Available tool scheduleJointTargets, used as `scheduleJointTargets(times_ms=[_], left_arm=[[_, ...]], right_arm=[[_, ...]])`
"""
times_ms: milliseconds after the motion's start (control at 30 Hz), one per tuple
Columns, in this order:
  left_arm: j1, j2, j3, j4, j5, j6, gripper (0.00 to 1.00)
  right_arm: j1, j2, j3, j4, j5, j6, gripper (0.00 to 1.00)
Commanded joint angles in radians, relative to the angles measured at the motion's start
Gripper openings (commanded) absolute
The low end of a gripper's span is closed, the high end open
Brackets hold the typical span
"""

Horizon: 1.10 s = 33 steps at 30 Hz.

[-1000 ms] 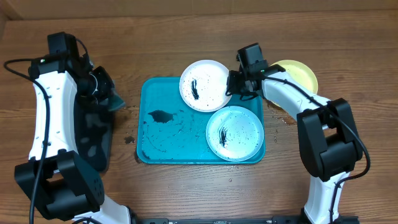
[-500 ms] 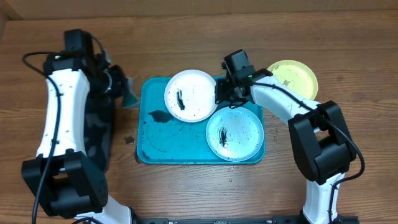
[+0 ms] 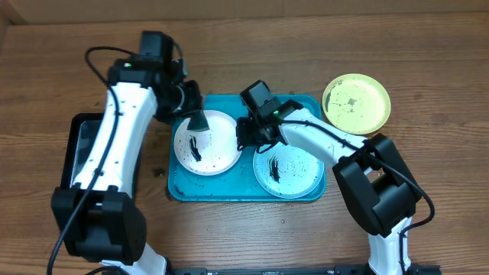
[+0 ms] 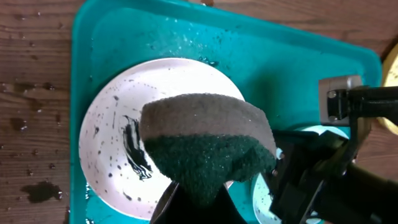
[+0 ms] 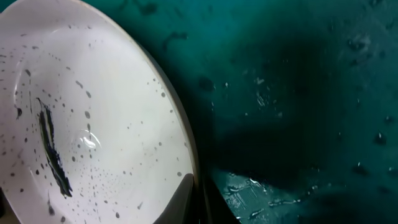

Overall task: Clean dirty plates on tray and stack at the side
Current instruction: 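Scrub the upper white plate with the sponge in the left gripper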

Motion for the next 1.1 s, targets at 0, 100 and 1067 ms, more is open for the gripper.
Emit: scheduleJointTargets(times_ms=[0, 100, 1067], left_arm=[[-0.033, 0.063, -0.003, -0.005, -0.053, -0.049, 0.05], [-0.056, 0.127, -0.003, -0.013, -0.053, -0.094, 0.05], [-0.070, 0.450, 0.021, -0.136, -0.689, -0.215, 0.04]], right_arm=[[-0.001, 0.005, 0.013, -0.004, 0.048, 0.038, 0.04], [-0.001, 0.005, 0.013, -0.011, 0.048, 0.038, 0.04], [-0.016, 0.005, 0.013, -0.015, 0.049, 0.034, 0.04]])
